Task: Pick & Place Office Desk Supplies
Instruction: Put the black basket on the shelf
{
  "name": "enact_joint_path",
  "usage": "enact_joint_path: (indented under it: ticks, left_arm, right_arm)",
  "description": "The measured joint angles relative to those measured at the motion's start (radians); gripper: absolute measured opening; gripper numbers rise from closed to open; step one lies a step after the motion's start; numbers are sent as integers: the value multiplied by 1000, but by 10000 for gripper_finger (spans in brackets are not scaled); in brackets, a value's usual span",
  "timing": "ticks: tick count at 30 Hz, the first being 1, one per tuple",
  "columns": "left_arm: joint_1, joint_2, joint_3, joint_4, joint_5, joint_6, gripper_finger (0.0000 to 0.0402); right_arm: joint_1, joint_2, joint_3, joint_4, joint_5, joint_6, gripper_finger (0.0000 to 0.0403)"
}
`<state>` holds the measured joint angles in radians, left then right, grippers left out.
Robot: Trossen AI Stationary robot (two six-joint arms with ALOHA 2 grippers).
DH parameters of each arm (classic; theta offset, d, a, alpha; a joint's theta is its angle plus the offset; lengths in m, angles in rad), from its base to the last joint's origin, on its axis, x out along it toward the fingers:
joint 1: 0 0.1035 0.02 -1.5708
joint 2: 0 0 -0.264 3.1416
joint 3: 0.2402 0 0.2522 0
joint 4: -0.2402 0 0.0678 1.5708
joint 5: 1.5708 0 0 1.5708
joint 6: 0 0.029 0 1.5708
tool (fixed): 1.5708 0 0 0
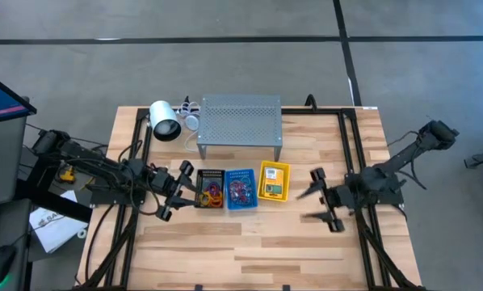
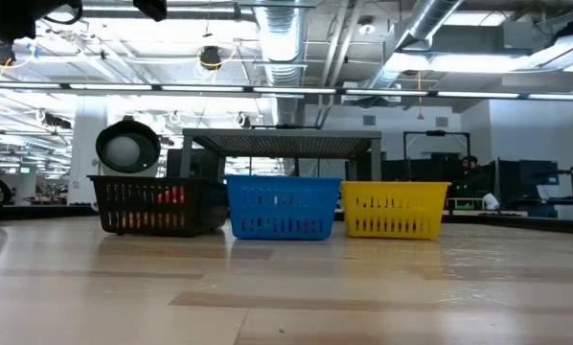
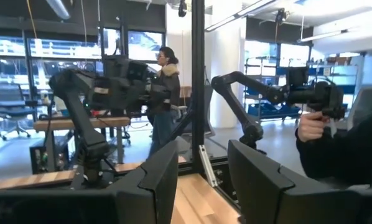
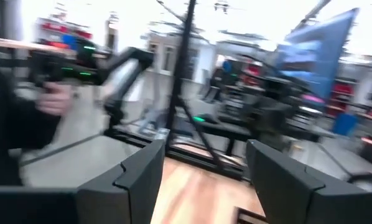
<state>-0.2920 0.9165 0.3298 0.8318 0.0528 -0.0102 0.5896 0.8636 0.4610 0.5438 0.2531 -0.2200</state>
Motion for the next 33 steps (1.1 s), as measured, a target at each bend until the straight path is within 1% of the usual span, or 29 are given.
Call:
enact_joint_path:
  ticks: [2,4,9,12,15,17,19,22,25,31,33]
  left_arm:
    - [0,0,0,-1,0,24,136]
    - [0,0,0,-1,0,34,136]
    - [0,0,0,-2,0,82,136]
    - [8,0,0,-4,0,82,136]
    - [10,0,0,-7,0,82,136]
    - [10,0,0,-25,0,82,136]
    - [10,0,0,-47,0,81,136]
    - [10,0,0,-67,0,81,136]
    - [9,1,0,-70,0,74,136]
    - [9,1,0,-77,-4,41,136]
    - [9,1,0,-93,-44,32,136]
  right_arm:
    - [-55,-1,0,0,-3,9,223]
    - [-121,-2,0,-9,-39,41,223]
    - [-318,2,-37,7,-245,163,223]
    - [-416,2,-92,109,-359,215,223]
    - [-487,0,-151,207,-460,244,223]
    - [-525,0,-182,264,-515,259,223]
    - [-558,-1,-214,308,-549,282,223]
    - [-592,0,-244,337,-568,327,223]
    - [-596,0,-261,341,-569,357,223]
    - [-539,32,-270,353,-569,360,223]
    - [-511,55,-271,380,-569,360,223]
